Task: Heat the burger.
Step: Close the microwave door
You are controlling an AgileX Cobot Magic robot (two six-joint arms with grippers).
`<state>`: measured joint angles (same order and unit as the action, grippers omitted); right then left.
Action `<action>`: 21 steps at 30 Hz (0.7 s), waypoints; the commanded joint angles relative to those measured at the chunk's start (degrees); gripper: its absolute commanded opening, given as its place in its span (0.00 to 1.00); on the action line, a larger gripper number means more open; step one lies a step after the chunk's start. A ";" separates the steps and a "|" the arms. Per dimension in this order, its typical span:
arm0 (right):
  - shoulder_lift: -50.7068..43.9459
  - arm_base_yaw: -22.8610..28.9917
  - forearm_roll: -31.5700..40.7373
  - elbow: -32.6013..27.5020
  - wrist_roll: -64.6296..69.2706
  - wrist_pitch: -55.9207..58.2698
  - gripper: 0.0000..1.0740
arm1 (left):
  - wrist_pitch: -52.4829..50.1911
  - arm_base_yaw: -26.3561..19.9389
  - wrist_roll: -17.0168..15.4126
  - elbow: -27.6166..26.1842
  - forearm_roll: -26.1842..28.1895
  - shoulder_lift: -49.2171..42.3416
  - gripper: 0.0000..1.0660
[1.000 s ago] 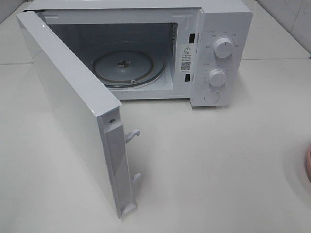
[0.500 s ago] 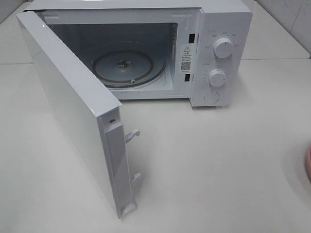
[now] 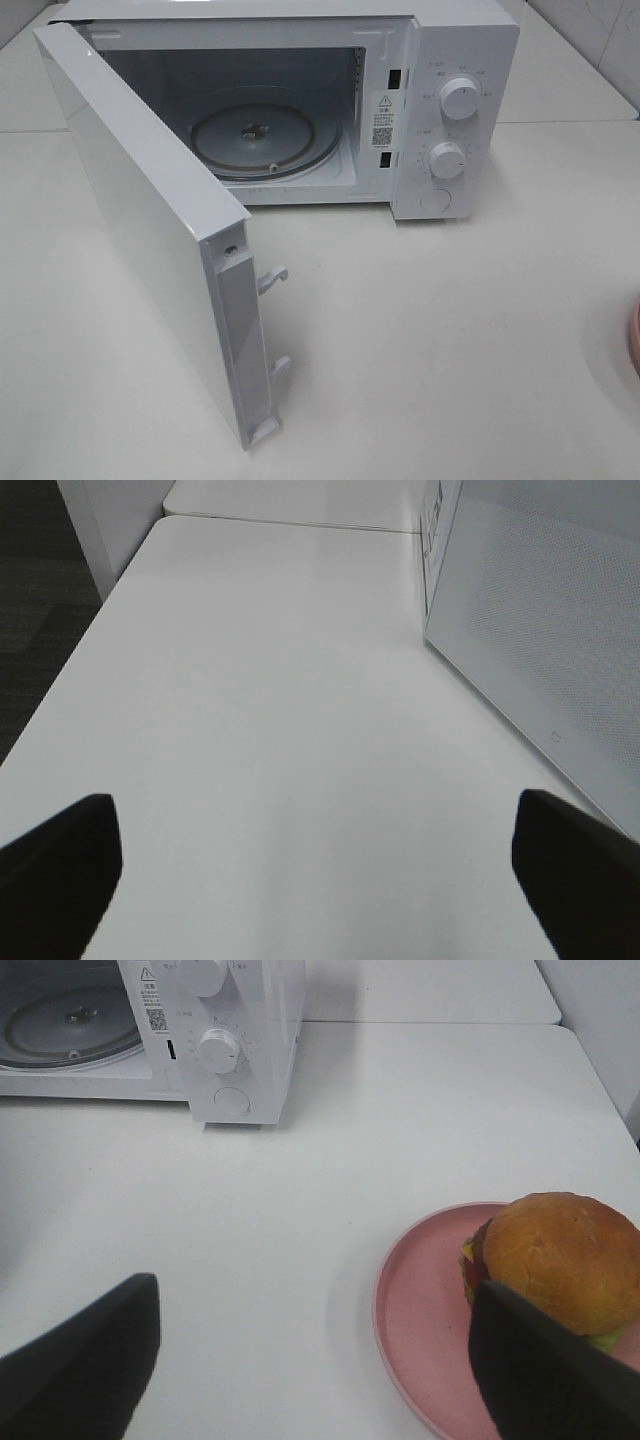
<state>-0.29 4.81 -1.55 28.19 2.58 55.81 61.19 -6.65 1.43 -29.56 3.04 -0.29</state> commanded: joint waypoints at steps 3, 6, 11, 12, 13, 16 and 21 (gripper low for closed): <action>-1.95 -0.34 0.29 -0.11 -0.52 -0.80 0.71 | 0.00 0.11 -0.06 0.06 0.11 -0.52 0.92; -1.95 -0.34 0.29 -0.11 -0.52 -0.80 0.71 | 0.00 0.11 -0.06 0.06 0.11 -0.52 0.92; -1.95 -0.34 0.29 -0.11 -0.52 -0.80 0.71 | 0.00 0.11 -0.06 0.06 0.11 -0.52 0.92; -1.95 -0.34 0.29 -0.11 -0.52 -0.80 0.71 | 0.00 0.11 -0.06 0.06 0.11 -0.52 0.92; -1.95 -0.34 0.29 -0.11 -0.52 -0.80 0.71 | 0.00 0.11 -0.06 0.06 0.11 -0.52 0.92; -1.95 -0.34 0.29 -0.11 -0.52 -0.80 0.71 | 0.00 0.11 -0.06 0.06 0.11 -0.52 0.92; -1.95 -0.34 0.29 -0.11 -0.52 -0.80 0.71 | 0.00 0.11 -0.06 0.06 0.11 -0.52 0.92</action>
<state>-0.29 4.81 -1.55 28.19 2.58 55.75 61.19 -6.65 1.43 -29.56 3.04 -0.29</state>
